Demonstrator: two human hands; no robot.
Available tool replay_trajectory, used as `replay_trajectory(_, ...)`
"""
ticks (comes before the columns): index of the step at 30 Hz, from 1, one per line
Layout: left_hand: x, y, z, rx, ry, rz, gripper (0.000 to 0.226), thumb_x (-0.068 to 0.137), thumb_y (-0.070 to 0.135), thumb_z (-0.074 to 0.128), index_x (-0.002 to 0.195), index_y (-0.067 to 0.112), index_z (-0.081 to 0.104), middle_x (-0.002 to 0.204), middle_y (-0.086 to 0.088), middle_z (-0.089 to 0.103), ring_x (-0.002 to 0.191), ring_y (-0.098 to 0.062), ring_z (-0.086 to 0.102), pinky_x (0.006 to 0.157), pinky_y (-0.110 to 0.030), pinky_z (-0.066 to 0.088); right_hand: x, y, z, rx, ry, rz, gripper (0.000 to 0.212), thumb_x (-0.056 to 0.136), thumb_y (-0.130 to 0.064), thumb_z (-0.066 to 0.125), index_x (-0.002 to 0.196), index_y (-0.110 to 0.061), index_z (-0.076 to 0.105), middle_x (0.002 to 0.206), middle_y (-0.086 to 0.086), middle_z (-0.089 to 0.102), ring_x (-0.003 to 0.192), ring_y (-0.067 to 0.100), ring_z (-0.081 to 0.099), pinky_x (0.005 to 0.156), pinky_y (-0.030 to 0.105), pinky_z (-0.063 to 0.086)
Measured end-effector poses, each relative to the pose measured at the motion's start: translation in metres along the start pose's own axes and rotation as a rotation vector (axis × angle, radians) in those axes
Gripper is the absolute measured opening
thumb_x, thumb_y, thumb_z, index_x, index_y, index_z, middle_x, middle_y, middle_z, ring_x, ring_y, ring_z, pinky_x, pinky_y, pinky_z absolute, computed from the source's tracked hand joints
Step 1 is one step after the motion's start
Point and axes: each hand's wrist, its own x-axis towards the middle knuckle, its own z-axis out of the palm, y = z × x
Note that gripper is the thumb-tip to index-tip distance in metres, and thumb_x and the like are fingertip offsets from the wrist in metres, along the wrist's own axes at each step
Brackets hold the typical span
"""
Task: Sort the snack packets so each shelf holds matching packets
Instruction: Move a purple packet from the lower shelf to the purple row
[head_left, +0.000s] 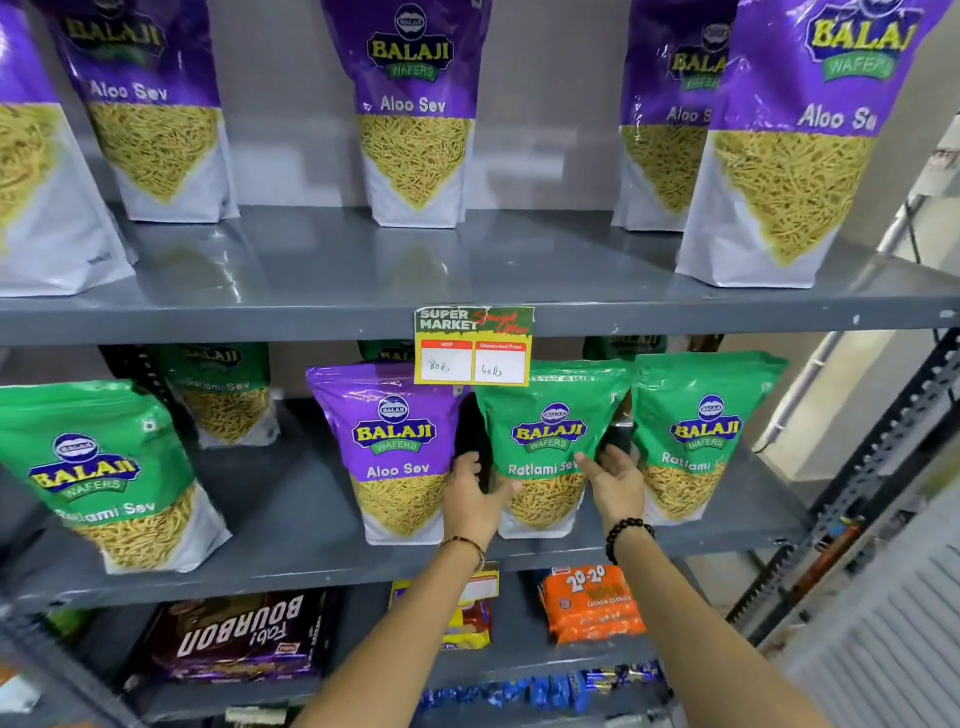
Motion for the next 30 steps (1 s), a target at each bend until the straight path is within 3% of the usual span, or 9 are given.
replay_trajectory(9, -0.036, -0.052, -0.062, 0.028, 0.03, -0.092, 0.049, 0.079, 0.023, 0.068, 0.121, 0.003, 0.051, 0.126, -0.015, 0.058, 0.117, -0.033, 0.052, 0.092, -0.032, 0.041, -0.068, 0.045, 0.05, -0.165, 0.135, 0.021, 0.056, 0.084, -0.019, 0.06, 0.133, -0.003, 0.04, 0.137, 0.019, 0.049, 0.126, 0.034, 0.046, 0.103, 0.041, 0.035)
replay_trajectory(16, -0.022, -0.062, -0.109, 0.065, 0.142, -0.124, 0.04, 0.08, 0.021, 0.067, 0.109, -0.004, 0.054, 0.116, -0.026, 0.062, 0.107, -0.04, 0.057, 0.087, -0.042, 0.046, -0.088, 0.058, 0.098, -0.219, -0.088, 0.049, 0.058, 0.085, -0.019, 0.058, 0.136, -0.004, 0.036, 0.141, 0.017, 0.044, 0.13, 0.031, 0.043, 0.104, 0.038, 0.035)
replay_trajectory(19, -0.009, -0.066, -0.12, 0.072, 0.155, -0.138, 0.041, 0.078, 0.024, 0.069, 0.108, 0.0, 0.056, 0.113, -0.023, 0.064, 0.104, -0.038, 0.059, 0.083, -0.04, 0.047, -0.08, 0.055, 0.116, -0.214, -0.19, 0.053, 0.06, 0.085, -0.014, 0.058, 0.138, -0.002, 0.032, 0.144, 0.019, 0.041, 0.133, 0.029, 0.04, 0.106, 0.037, 0.035)
replay_trajectory(24, 0.011, -0.066, -0.128, 0.025, 0.132, -0.189, 0.067, 0.074, 0.021, 0.073, 0.131, 0.002, 0.041, 0.134, -0.02, 0.053, 0.121, -0.036, 0.051, 0.1, -0.045, 0.042, -0.059, 0.053, 0.137, -0.264, -0.355, 0.083, 0.08, 0.081, -0.019, 0.064, 0.145, -0.007, 0.017, 0.153, 0.015, 0.026, 0.14, 0.028, 0.028, 0.113, 0.043, 0.029)
replay_trajectory(30, 0.03, -0.067, -0.13, -0.064, 0.019, -0.18, 0.055, 0.072, 0.008, 0.073, 0.12, 0.006, 0.047, 0.12, -0.016, 0.063, 0.11, -0.031, 0.059, 0.091, -0.038, 0.047, -0.036, 0.046, 0.145, -0.274, -0.463, 0.052, 0.084, 0.07, -0.001, 0.072, 0.141, -0.011, 0.028, 0.135, 0.01, 0.051, 0.12, 0.024, 0.05, 0.099, 0.041, 0.044)
